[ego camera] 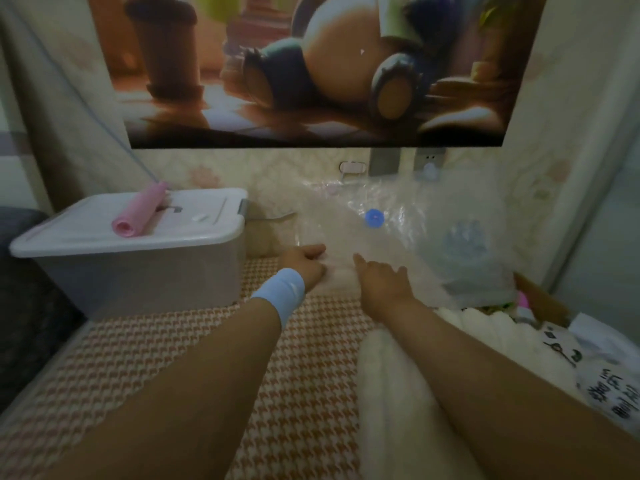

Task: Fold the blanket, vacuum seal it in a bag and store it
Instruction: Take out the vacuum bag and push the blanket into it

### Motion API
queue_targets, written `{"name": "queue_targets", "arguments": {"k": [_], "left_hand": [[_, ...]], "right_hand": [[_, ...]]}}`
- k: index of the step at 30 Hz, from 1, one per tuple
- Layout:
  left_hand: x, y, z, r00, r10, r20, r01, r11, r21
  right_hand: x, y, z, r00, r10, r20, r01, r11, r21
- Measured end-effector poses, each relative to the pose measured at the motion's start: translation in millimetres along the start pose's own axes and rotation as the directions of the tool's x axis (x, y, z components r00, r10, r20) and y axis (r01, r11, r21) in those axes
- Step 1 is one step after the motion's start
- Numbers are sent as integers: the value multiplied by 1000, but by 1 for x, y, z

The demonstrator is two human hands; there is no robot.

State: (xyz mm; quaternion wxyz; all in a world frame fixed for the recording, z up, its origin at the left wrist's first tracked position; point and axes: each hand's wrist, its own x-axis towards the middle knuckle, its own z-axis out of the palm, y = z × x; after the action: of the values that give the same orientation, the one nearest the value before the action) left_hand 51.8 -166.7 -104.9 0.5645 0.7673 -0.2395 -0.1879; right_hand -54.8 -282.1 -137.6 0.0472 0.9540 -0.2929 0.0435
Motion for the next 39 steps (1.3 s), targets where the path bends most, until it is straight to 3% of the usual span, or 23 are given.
{"name": "queue_targets", "arguments": {"k": [5, 9, 13, 15, 17, 19, 21, 22, 24, 28, 30, 34, 38, 39], "left_hand": [[-32, 46, -26, 996, 83, -26, -82, 996, 29], [-78, 74, -55, 979, 171, -109, -164, 984, 70], [-123, 94, -86, 948, 242, -205, -235, 970, 61], [-150, 100, -100, 950, 250, -188, -247, 968, 41], [-179, 101, -111, 949, 299, -104, -271, 937, 220], [-208, 97, -117, 960, 279, 5, -239, 814, 529], [-240, 91, -119, 960, 276, 48, -202, 561, 803], [-252, 88, -118, 955, 292, 56, -188, 448, 874], [-282, 81, -115, 951, 293, 98, -209, 377, 902], [-316, 55, -98, 947, 137, 290, -318, 525, 790], [-331, 36, -95, 951, 122, 285, -305, 532, 790], [-350, 7, -100, 950, 122, 289, -311, 492, 813], [-352, -10, -103, 940, 25, 339, -290, 580, 761], [-348, -10, -105, 941, 33, 336, -292, 578, 762]], "right_hand": [[-25, 0, -62, 977, 6, -215, -48, 980, -192], [-58, -2, -109, 963, 71, -262, -79, 997, -20], [-86, -10, -154, 861, 45, -507, 16, 993, 115], [-107, -16, -172, 799, -7, -601, 106, 986, 130], [-135, -20, -183, 773, -44, -633, 154, 981, 120], [-167, -26, -184, 783, -50, -621, 145, 984, 103], [-199, -35, -177, 797, -59, -601, 164, 979, 122], [-213, -40, -170, 806, -80, -586, 194, 972, 134], [-244, -51, -157, 823, -132, -553, 247, 959, 138], [-283, -71, -132, 875, -124, -469, 254, 941, 225], [-303, -75, -118, 902, -77, -426, 203, 944, 259], [-326, -60, -98, 960, 23, -280, 7, 994, 107], [-328, -62, -97, 966, 44, -256, -43, 999, 8], [-327, -63, -95, 947, 17, -320, -30, 999, -35]]}}
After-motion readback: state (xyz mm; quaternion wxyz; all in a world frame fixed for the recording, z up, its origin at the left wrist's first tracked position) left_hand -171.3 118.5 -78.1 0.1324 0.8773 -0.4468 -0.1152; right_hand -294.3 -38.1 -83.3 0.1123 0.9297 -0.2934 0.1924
